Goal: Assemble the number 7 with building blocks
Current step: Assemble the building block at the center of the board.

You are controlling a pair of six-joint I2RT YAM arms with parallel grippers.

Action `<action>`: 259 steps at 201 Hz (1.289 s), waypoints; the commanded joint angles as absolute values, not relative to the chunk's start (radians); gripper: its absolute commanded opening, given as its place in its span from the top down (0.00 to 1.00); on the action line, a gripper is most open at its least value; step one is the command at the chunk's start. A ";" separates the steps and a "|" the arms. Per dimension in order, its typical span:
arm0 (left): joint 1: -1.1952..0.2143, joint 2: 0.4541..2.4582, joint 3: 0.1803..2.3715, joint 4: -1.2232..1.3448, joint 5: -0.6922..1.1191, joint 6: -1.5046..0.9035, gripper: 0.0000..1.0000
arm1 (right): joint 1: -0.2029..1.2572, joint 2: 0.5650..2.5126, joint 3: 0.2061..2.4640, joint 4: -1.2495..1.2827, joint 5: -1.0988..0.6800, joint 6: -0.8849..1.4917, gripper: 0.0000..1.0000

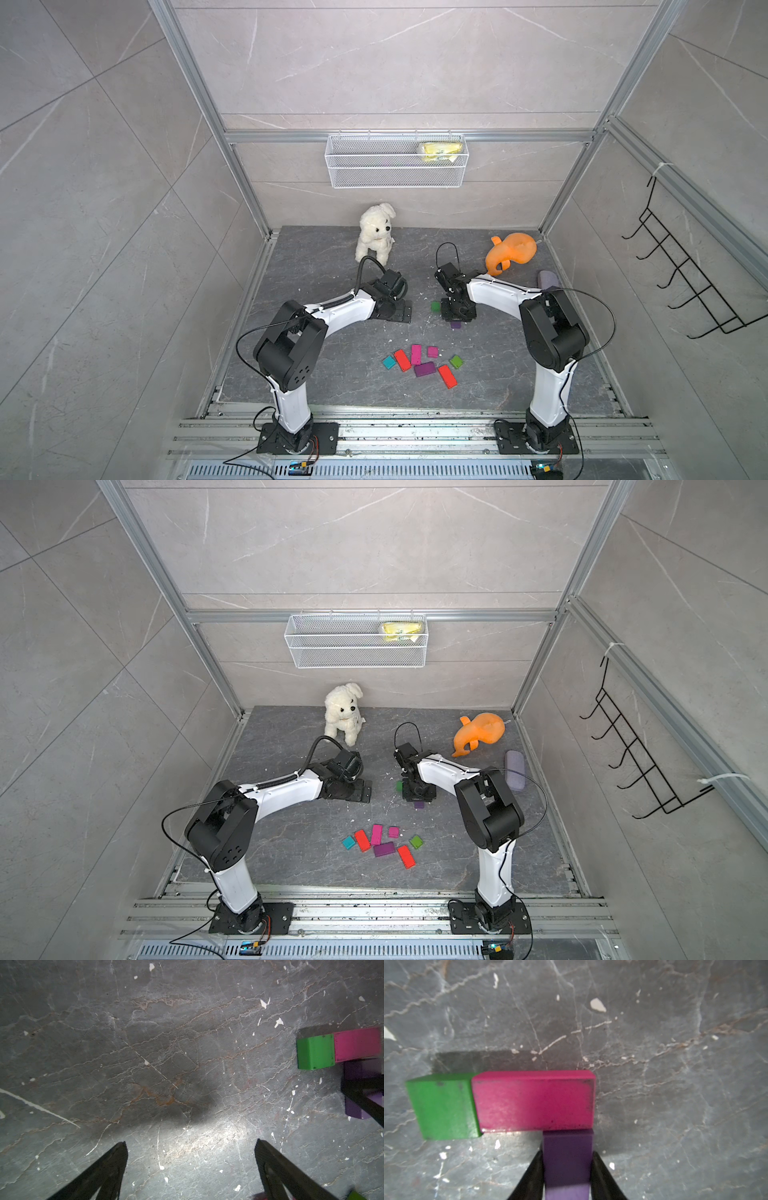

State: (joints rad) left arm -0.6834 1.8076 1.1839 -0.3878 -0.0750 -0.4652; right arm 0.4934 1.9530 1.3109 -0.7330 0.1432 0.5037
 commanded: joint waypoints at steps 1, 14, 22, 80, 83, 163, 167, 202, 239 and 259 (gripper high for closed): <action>-0.678 1.817 1.195 -0.374 -0.071 -0.475 0.00 | 0.496 1.976 1.335 -0.757 0.163 0.496 0.62; -0.678 1.818 1.195 -0.374 -0.071 -0.475 0.00 | 0.496 1.977 1.337 -0.759 0.164 0.497 0.62; -0.678 1.818 1.195 -0.374 -0.071 -0.474 0.00 | 0.496 1.979 1.337 -0.757 0.164 0.497 0.62; -0.678 1.821 1.195 -0.374 -0.071 -0.475 0.00 | 0.495 1.983 1.339 -0.758 0.166 0.499 0.60; -0.678 1.821 1.195 -0.375 -0.073 -0.475 0.00 | 0.497 1.983 1.339 -0.759 0.166 0.500 0.60; -0.678 1.796 1.176 -0.362 -0.081 -0.474 0.00 | 0.500 1.881 1.319 -0.727 0.156 0.509 0.43; -0.678 1.793 1.173 -0.359 -0.083 -0.474 0.00 | 0.502 1.866 1.314 -0.723 0.160 0.505 0.41; -0.678 1.753 1.142 -0.335 -0.099 -0.473 0.00 | 0.534 1.738 1.268 -0.708 0.176 0.455 0.35; -0.678 1.687 1.082 -0.309 -0.134 -0.466 0.00 | 0.592 1.638 1.192 -0.761 0.215 0.455 0.34; -0.677 1.649 1.043 -0.294 -0.153 -0.454 0.00 | 0.644 1.582 1.121 -0.786 0.220 0.471 0.34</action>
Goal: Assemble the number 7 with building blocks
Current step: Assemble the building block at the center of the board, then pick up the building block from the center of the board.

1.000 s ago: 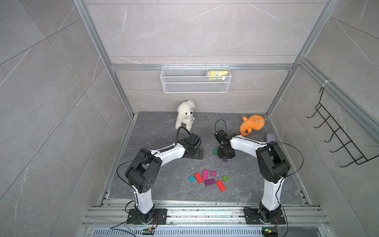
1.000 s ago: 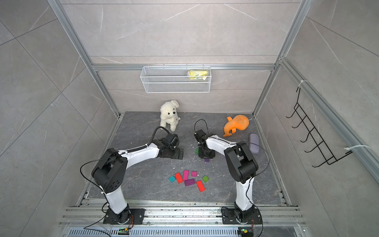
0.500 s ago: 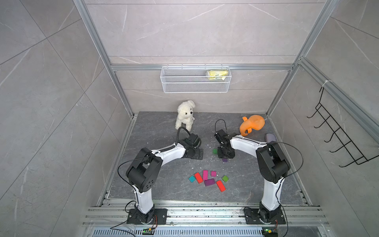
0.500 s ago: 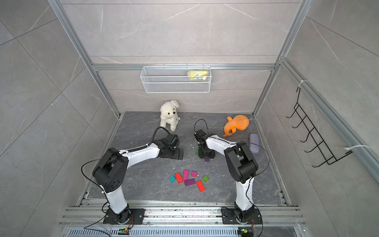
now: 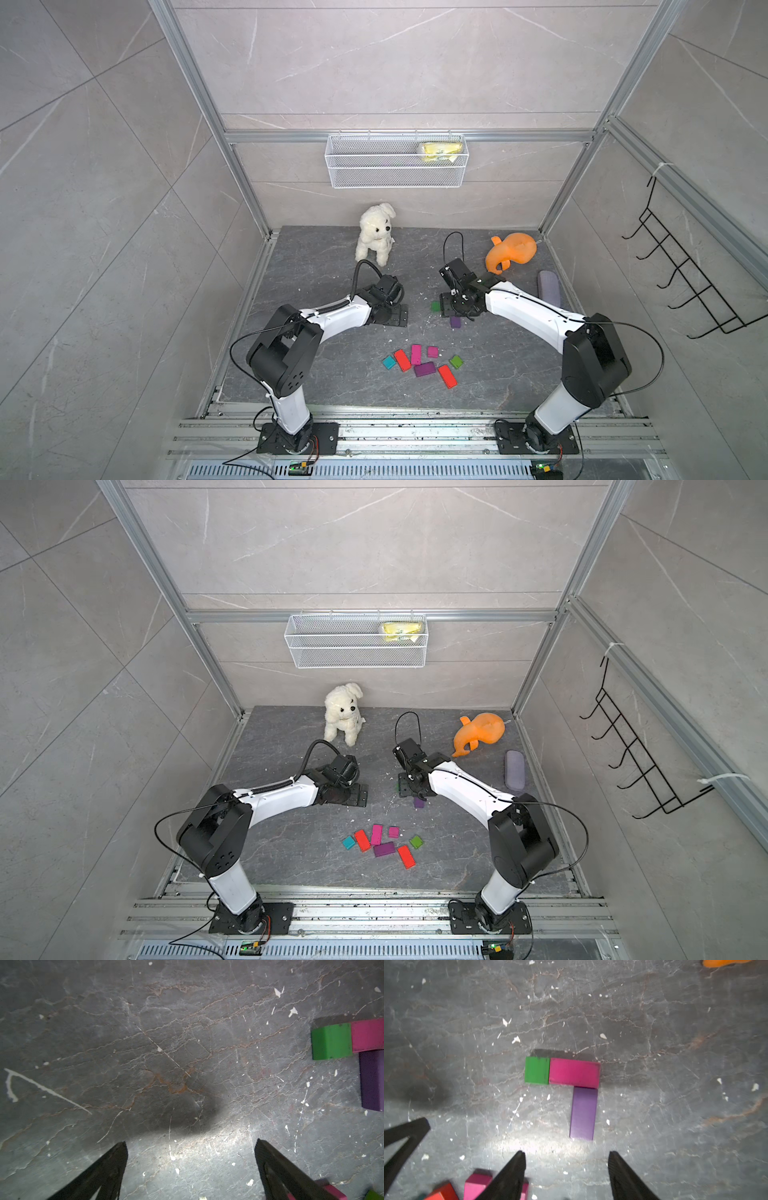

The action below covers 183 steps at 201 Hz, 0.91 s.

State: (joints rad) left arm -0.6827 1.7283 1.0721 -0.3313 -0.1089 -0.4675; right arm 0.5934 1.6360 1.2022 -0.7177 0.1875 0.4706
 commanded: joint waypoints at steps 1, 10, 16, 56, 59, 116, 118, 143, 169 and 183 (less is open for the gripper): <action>-0.677 1.647 1.042 -0.294 -0.153 -0.454 0.00 | 0.647 1.579 1.117 -0.786 0.220 0.473 0.34; -0.678 1.640 1.031 -0.291 -0.156 -0.453 0.00 | 0.673 1.549 1.082 -0.797 0.218 0.497 0.35; -0.677 1.639 1.031 -0.298 -0.149 -0.453 0.00 | 0.693 1.528 1.056 -0.798 0.215 0.516 0.36; -0.676 1.657 1.040 -0.327 -0.132 -0.458 0.00 | 0.838 1.410 0.923 -0.780 0.166 0.618 0.40; -0.675 1.656 1.039 -0.327 -0.131 -0.459 0.00 | 0.849 1.407 0.917 -0.780 0.162 0.623 0.40; -0.675 1.641 1.032 -0.345 -0.133 -0.473 0.00 | 1.012 1.461 0.883 -0.793 0.181 0.719 0.42; -0.675 1.640 1.031 -0.345 -0.133 -0.473 0.00 | 1.016 1.464 0.882 -0.793 0.182 0.720 0.42; -0.675 1.628 1.018 -0.339 -0.128 -0.487 0.00 | 1.037 1.502 0.867 -0.752 0.174 0.724 0.43; -0.676 1.607 1.001 -0.337 -0.121 -0.495 0.00 | 1.043 1.547 0.867 -0.725 0.174 0.723 0.43; -0.675 1.596 0.990 -0.336 -0.121 -0.498 0.00 | 1.043 1.565 0.864 -0.712 0.182 0.721 0.43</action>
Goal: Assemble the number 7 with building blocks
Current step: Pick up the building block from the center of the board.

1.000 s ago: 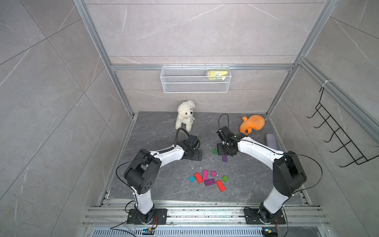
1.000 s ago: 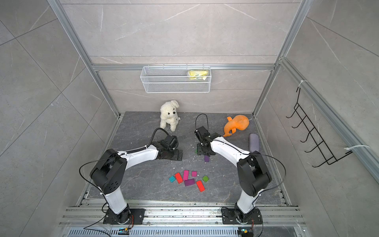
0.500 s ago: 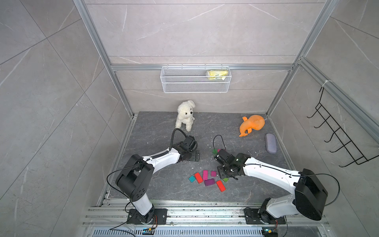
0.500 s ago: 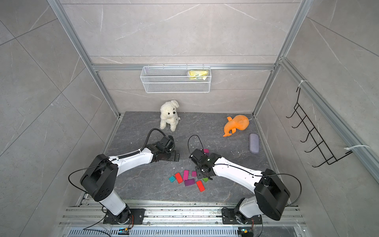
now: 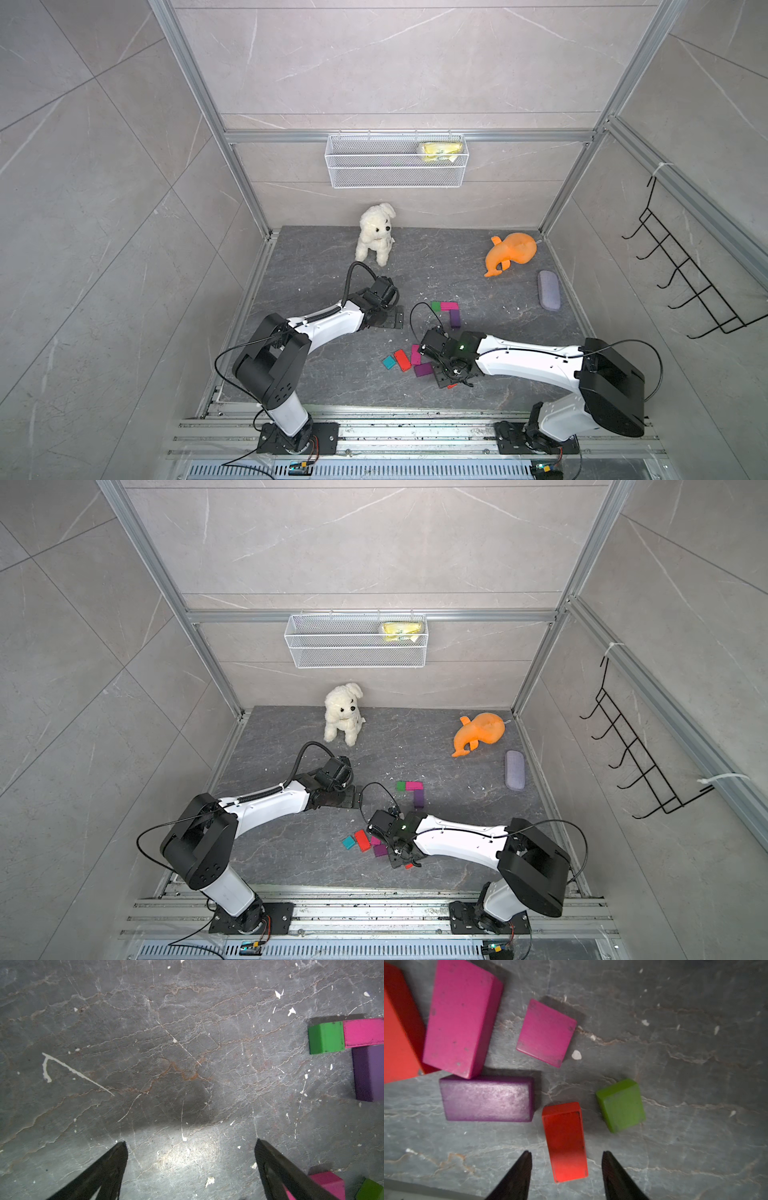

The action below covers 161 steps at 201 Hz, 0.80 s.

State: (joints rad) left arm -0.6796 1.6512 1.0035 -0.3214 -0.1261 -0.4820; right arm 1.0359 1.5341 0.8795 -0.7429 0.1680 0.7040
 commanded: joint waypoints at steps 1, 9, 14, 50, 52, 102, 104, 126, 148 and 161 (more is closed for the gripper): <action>-0.675 1.596 0.991 -0.336 -0.121 -0.498 0.00 | 1.043 1.566 0.865 -0.710 0.183 0.720 0.43; -0.674 1.592 0.988 -0.336 -0.121 -0.499 0.00 | 1.043 1.574 0.865 -0.706 0.184 0.719 0.44; -0.674 1.590 0.986 -0.336 -0.121 -0.499 0.00 | 1.043 1.579 0.864 -0.703 0.184 0.718 0.44; -0.674 1.587 0.980 -0.334 -0.121 -0.503 0.00 | 1.042 1.611 0.859 -0.698 0.178 0.719 0.45; -0.674 1.588 0.979 -0.334 -0.121 -0.502 0.00 | 1.042 1.612 0.860 -0.699 0.178 0.721 0.45; -0.675 1.594 0.981 -0.333 -0.112 -0.502 0.00 | 1.039 1.621 0.846 -0.707 0.193 0.748 0.51; -0.675 1.594 0.980 -0.333 -0.112 -0.502 0.00 | 1.037 1.620 0.846 -0.707 0.193 0.747 0.52; -0.674 1.593 0.978 -0.333 -0.112 -0.502 0.00 | 1.034 1.613 0.841 -0.699 0.189 0.753 0.60; -0.674 1.589 0.974 -0.336 -0.116 -0.505 0.00 | 1.032 1.610 0.832 -0.691 0.181 0.762 0.66; -0.674 1.586 0.971 -0.337 -0.120 -0.506 0.00 | 1.031 1.606 0.828 -0.689 0.177 0.767 0.68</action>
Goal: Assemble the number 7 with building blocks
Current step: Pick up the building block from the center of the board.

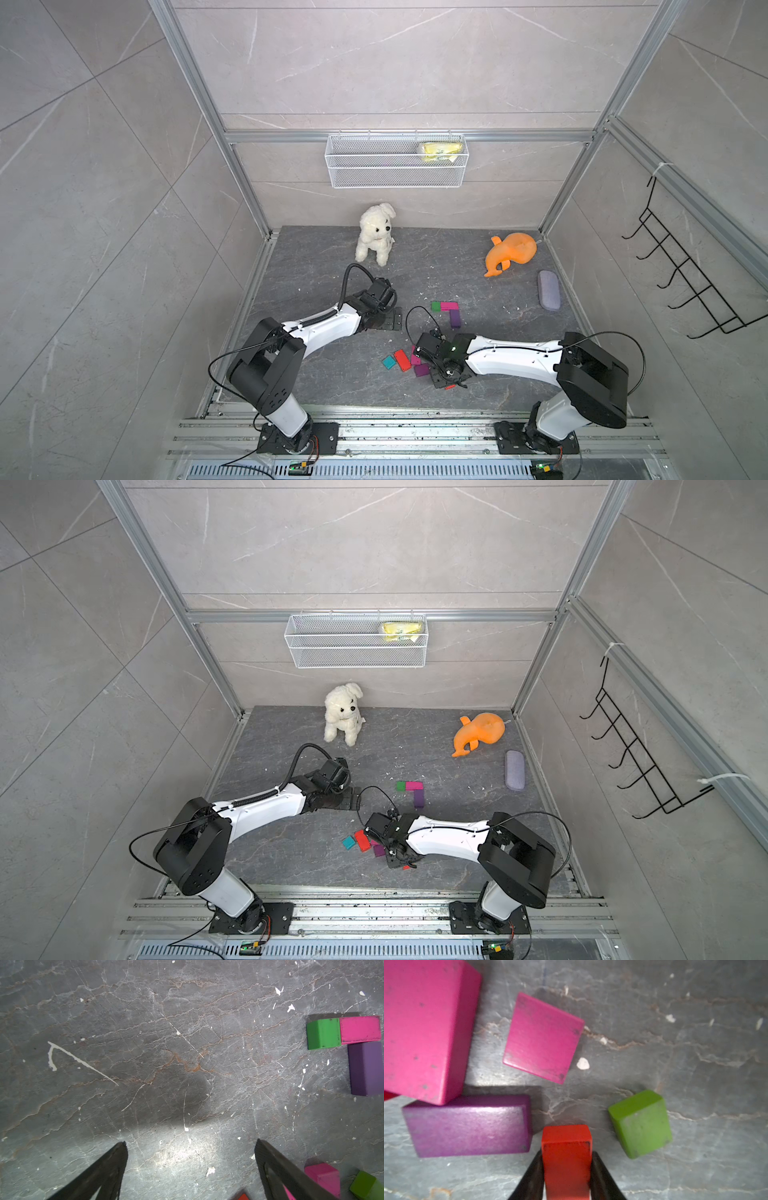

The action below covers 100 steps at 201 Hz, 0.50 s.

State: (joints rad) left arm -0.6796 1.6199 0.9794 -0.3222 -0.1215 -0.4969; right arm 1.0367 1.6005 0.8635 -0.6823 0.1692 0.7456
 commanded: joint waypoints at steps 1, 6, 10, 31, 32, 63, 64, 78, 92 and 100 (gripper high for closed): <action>-0.674 1.586 0.971 -0.337 -0.121 -0.505 0.00 | 1.031 1.605 0.828 -0.689 0.177 0.768 0.69; -0.674 1.585 0.968 -0.337 -0.120 -0.504 0.00 | 1.031 1.601 0.828 -0.689 0.175 0.770 0.70; -0.674 1.584 0.968 -0.337 -0.122 -0.505 0.00 | 1.031 1.598 0.828 -0.691 0.175 0.771 0.70; -0.674 1.581 0.968 -0.341 -0.126 -0.503 0.00 | 1.029 1.561 0.847 -0.723 0.187 0.775 0.72; -0.675 1.580 0.968 -0.341 -0.126 -0.503 0.00 | 1.029 1.558 0.848 -0.726 0.188 0.775 0.72; -0.675 1.578 0.975 -0.336 -0.128 -0.500 0.00 | 0.988 1.478 0.935 -0.823 0.253 0.743 0.71; -0.674 1.578 0.976 -0.336 -0.127 -0.499 0.00 | 0.984 1.476 0.938 -0.825 0.254 0.741 0.71; -0.674 1.584 0.989 -0.333 -0.117 -0.491 0.00 | 0.925 1.455 0.963 -0.833 0.256 0.703 0.70; -0.674 1.593 1.007 -0.336 -0.109 -0.484 0.00 | 0.845 1.446 0.986 -0.828 0.251 0.662 0.70; -0.674 1.598 1.015 -0.337 -0.106 -0.481 0.00 | 0.804 1.447 1.000 -0.819 0.239 0.641 0.69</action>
